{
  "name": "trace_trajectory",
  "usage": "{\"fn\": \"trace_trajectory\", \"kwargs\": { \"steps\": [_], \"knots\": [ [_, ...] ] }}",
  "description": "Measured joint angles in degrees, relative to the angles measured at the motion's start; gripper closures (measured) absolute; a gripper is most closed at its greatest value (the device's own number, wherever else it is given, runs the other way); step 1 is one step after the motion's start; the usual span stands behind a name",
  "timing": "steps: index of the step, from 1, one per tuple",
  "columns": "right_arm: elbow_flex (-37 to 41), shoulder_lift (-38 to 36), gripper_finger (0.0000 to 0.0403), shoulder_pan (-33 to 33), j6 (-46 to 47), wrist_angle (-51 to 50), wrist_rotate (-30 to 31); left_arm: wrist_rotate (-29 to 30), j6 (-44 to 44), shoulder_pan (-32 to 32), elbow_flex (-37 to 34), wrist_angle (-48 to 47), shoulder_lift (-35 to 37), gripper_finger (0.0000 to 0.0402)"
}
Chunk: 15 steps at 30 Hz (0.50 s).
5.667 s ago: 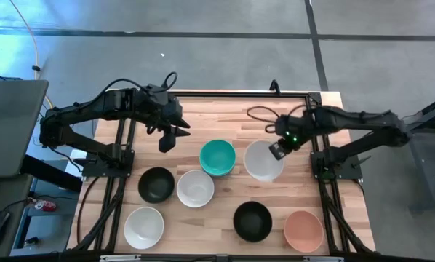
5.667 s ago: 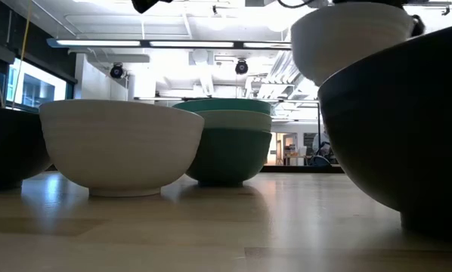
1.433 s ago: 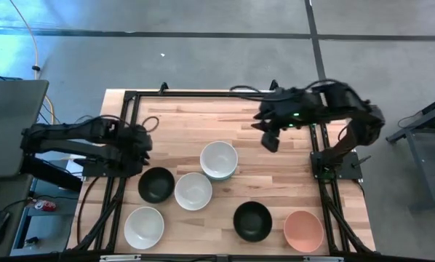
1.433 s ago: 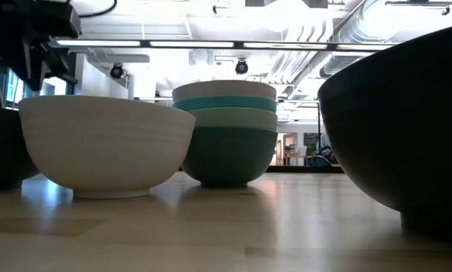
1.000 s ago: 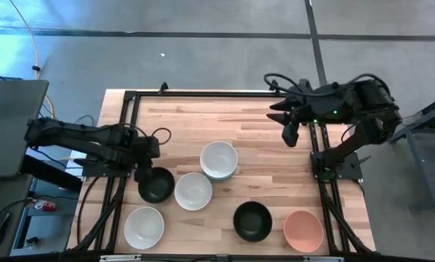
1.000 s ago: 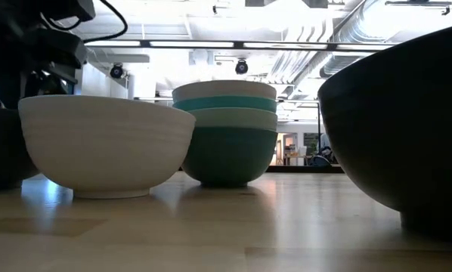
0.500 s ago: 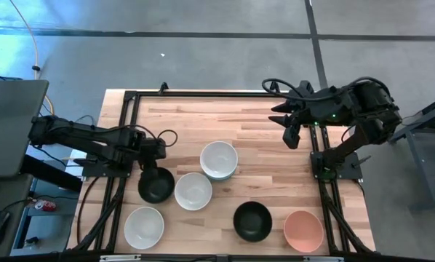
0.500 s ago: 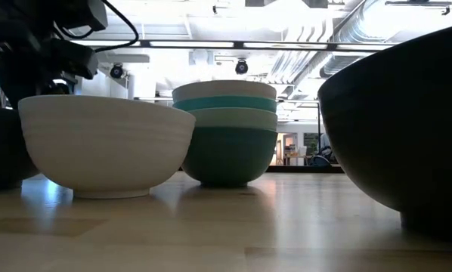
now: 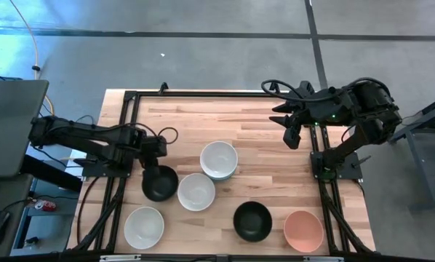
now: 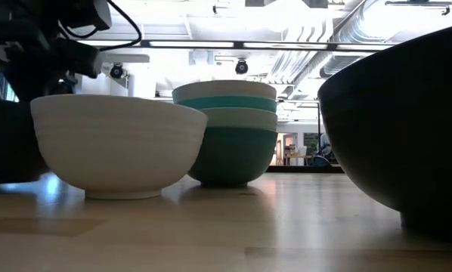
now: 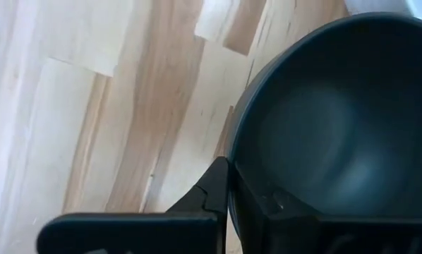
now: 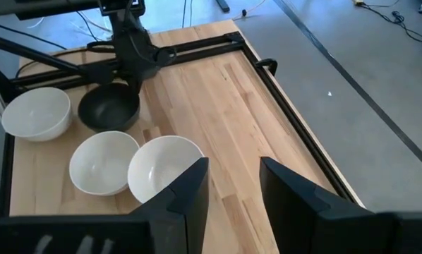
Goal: Nest bowls inside each other
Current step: Stack the top black bowl on the white bowl
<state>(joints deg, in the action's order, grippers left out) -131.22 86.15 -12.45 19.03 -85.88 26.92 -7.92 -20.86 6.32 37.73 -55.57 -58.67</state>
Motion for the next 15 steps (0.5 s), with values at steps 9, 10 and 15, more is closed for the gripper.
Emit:
{"fn": "trace_trajectory", "kwargs": {
  "steps": [9, 10, 15],
  "knots": [
    [0.0, 0.0, 0.0284, 0.0, 0.0, -0.2, 0.0, 0.1, 3.3, 6.5, 6.6, -7.2, 0.0, 0.0401],
    [0.0, 0.0, 0.0284, 0.0, 0.0, -0.3, 0.0, 0.3, 3.7, 7.4, 7.7, -8.3, 0.0, 0.0401],
    [0.0, 0.0, 0.0284, 0.0, 0.2, -1.0, -0.2, 1.2, 5.5, 11.9, 13.9, -13.2, -0.7, 0.0401]
  ]
}}
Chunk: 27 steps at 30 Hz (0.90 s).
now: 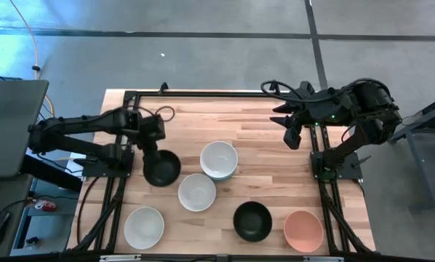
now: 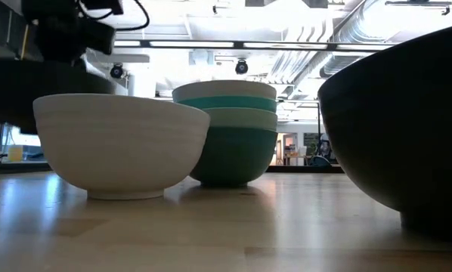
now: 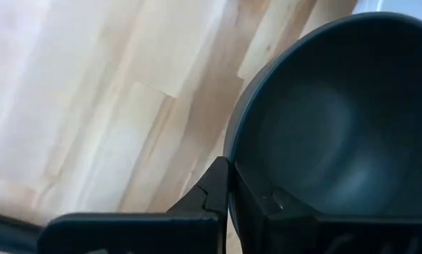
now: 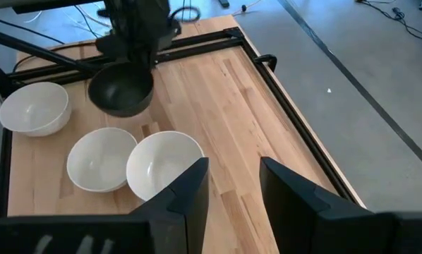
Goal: Nest bowls inside each other
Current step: Stack the top black bowl on the white bowl
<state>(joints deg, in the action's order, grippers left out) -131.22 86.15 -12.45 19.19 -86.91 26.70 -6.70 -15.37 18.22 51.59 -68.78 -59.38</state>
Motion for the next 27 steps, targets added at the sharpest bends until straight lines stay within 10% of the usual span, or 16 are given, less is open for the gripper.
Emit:
{"fn": "trace_trajectory", "kwargs": {
  "steps": [27],
  "knots": [
    [0.0, 0.0, 0.0284, -1.4, -0.1, -3.1, -1.7, -1.0, 11.1, 4.6, 46.8, -8.1, -32.0, 0.0401]
  ]
}}
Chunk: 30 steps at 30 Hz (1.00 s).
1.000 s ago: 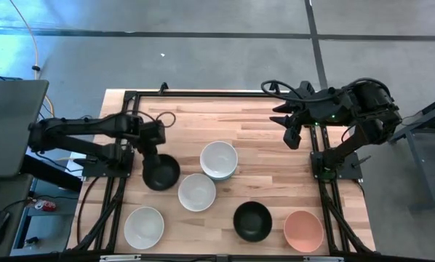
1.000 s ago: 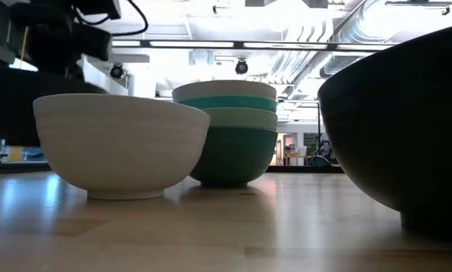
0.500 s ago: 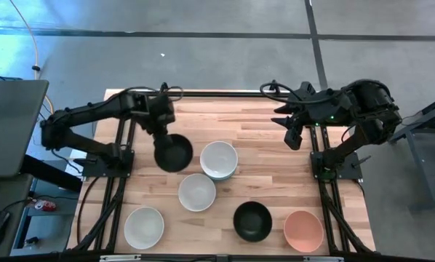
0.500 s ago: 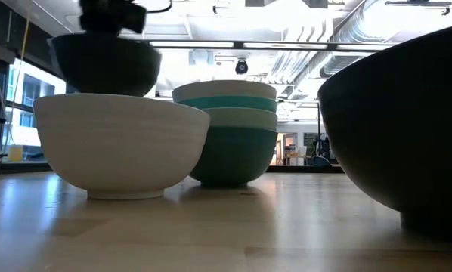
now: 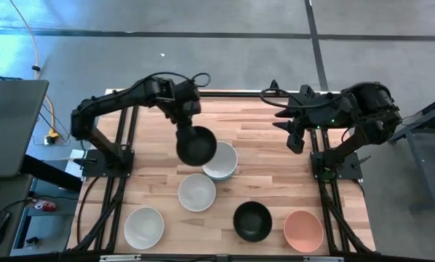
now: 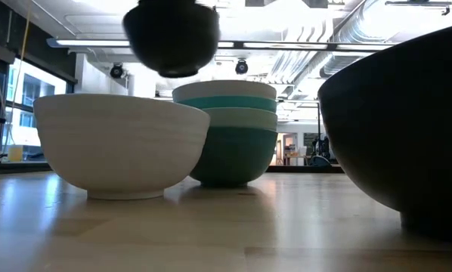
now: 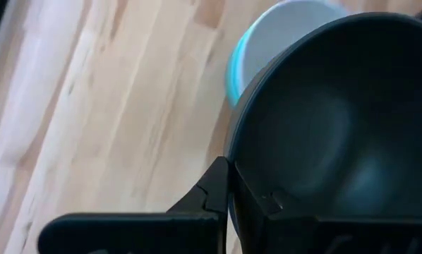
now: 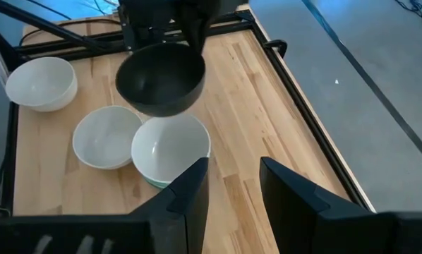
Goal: Nest bowls inside each other
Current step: Stack the top black bowl on the white bowl
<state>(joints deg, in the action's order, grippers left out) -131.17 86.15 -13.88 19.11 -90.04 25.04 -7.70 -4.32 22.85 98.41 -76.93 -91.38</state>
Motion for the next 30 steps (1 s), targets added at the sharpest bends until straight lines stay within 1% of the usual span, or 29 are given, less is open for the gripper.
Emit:
{"fn": "trace_trajectory", "kwargs": {
  "steps": [4, 10, 18, 21, 30],
  "knots": [
    [0.0, -0.3, 0.0284, -1.1, 0.0, 0.0, 0.0, -0.5, 0.5, -1.2, 4.6, -0.1, -5.1, 0.0401],
    [0.0, -1.1, 0.0284, -2.8, 0.1, 0.0, 0.4, -0.8, 1.3, -3.6, 9.5, 0.0, -11.6, 0.0401],
    [0.0, -1.6, 0.0284, -4.5, 0.2, 0.0, 1.7, -2.8, 1.6, -5.0, 14.9, 0.1, -18.1, 0.0401],
    [0.0, -1.6, 0.0284, -5.0, 0.3, 0.0, 1.7, -2.8, 1.9, -5.0, 16.3, -0.1, -19.9, 0.0401],
    [0.0, -1.6, 0.0284, -6.4, 1.5, 0.0, 1.7, -2.9, 2.6, -4.5, 16.5, 0.1, -23.6, 0.0401]
  ]
}}
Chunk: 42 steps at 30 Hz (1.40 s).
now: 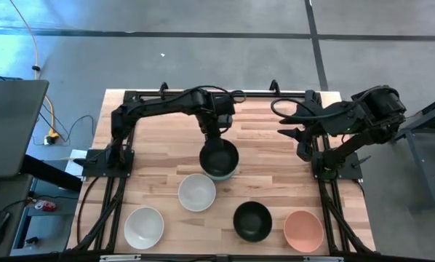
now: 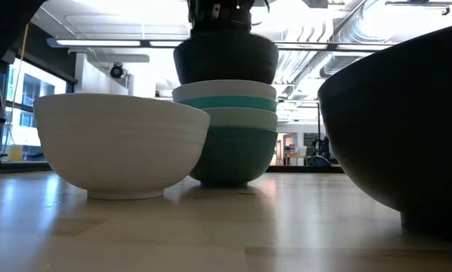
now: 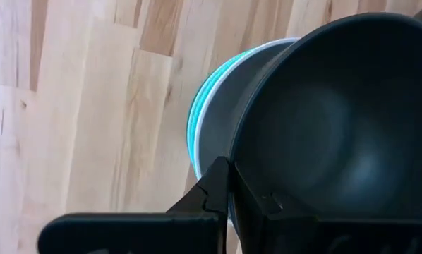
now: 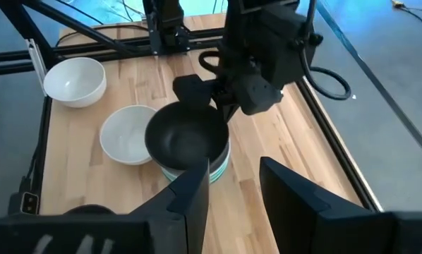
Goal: Nest bowls inside each other
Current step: Stack the top black bowl on the white bowl, then stack the top white bowl on the black bowl
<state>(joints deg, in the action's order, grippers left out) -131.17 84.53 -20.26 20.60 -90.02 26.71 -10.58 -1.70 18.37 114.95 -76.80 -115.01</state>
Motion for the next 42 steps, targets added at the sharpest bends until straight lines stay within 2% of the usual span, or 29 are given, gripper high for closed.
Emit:
{"fn": "trace_trajectory", "kwargs": {
  "steps": [9, 26, 29, 42],
  "knots": [
    [0.0, 0.0, 0.0284, -2.8, 2.6, 0.0, 0.6, 1.3, 1.3, 0.0, 0.0, 0.2, -2.6, 0.0401],
    [0.0, 0.0, 0.0284, -7.0, 5.0, 0.0, 4.8, 2.3, 1.3, 0.0, -2.7, 5.0, -2.6, 0.04],
    [0.0, 0.0, 0.0284, -6.9, 5.0, 0.0, 4.8, 2.2, 1.2, 0.0, -2.7, 5.0, -2.5, 0.0383],
    [0.0, 0.0, 0.0284, -6.9, 5.0, 0.0, 4.7, 2.3, 2.6, 0.6, 0.8, 3.4, -2.4, 0.0262]
  ]
}}
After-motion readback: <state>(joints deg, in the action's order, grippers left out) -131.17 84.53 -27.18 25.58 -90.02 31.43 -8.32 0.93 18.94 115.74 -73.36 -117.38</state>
